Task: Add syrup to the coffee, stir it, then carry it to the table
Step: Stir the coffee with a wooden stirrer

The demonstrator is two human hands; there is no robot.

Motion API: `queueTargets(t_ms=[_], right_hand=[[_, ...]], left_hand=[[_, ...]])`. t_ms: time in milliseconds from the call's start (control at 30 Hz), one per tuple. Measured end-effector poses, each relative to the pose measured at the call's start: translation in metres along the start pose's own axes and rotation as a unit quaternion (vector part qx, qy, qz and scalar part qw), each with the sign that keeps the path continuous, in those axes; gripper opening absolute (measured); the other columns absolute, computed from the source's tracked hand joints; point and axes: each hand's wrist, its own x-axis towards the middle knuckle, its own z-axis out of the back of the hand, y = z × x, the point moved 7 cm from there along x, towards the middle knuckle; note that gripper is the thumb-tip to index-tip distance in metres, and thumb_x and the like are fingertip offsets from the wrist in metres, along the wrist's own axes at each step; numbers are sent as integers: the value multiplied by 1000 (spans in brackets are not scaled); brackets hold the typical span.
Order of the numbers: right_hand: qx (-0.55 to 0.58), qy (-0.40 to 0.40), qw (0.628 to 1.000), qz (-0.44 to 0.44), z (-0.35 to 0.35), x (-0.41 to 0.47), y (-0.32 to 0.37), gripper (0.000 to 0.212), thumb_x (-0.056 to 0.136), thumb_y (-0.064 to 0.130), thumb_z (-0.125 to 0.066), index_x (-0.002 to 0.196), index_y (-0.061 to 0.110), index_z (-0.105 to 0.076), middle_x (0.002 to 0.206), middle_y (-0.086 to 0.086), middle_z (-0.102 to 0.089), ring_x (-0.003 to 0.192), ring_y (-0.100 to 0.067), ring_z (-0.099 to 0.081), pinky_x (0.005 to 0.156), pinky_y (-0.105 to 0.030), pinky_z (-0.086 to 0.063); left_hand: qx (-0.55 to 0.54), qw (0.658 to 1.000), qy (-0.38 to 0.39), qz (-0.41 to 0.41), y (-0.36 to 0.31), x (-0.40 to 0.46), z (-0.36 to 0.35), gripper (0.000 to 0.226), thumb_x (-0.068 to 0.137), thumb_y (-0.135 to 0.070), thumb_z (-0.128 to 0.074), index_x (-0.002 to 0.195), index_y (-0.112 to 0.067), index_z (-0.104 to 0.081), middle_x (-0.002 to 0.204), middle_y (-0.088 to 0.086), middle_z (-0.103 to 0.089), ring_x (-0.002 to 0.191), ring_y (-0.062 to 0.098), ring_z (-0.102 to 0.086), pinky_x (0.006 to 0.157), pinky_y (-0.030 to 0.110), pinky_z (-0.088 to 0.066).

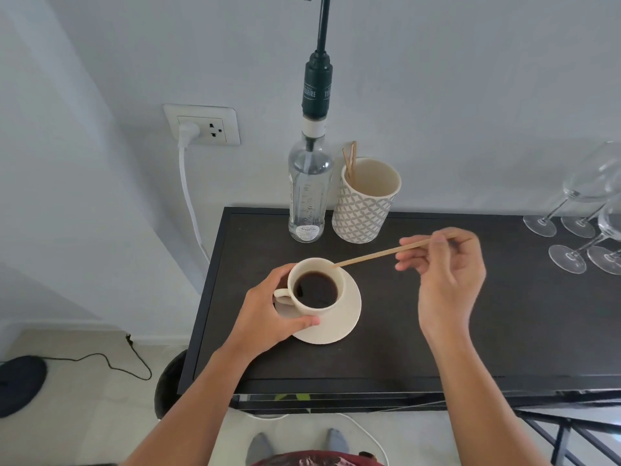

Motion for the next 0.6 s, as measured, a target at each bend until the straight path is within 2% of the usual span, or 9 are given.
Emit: queueTargets(t_ms=[233, 400, 467, 600], right_hand=[[-103, 65, 992, -35, -29, -18, -26, 26, 95, -6, -66, 92, 20, -62, 80, -8, -73, 67, -24, -73, 65, -41, -63], [-164, 139, 975, -59, -49, -28, -44, 18, 100, 1, -60, 106, 15, -71, 73, 1, -73, 63, -14, -70, 66, -29, -61], [-165, 151, 973, -59, -55, -29, -45, 17, 101, 2, -59, 104, 11, -73, 76, 0, -74, 63, -11, -71, 64, -24, -58], [-180, 148, 972, -30, -58, -19, -40, 18, 103, 3, -55, 96, 11, -69, 87, -3, -77, 68, -18, -73, 64, -31, -61]], left_hand=[[3, 1000, 4, 3, 2, 1, -1, 84, 61, -37, -96, 134, -36, -54, 126, -22, -65, 121, 6, -61, 100, 32, -55], [3, 1000, 4, -2, 2, 1, -2, 83, 61, -37, -96, 134, -36, -55, 127, -22, -65, 120, 6, -61, 99, 32, -56], [5, 1000, 3, -3, 2, 1, -1, 83, 61, -38, -96, 133, -37, -54, 127, -24, -64, 120, 4, -61, 99, 31, -56], [6, 1000, 3, -1, 2, 1, -1, 84, 61, -38, -96, 133, -37, -55, 126, -22, -65, 120, 5, -61, 99, 33, -55]])
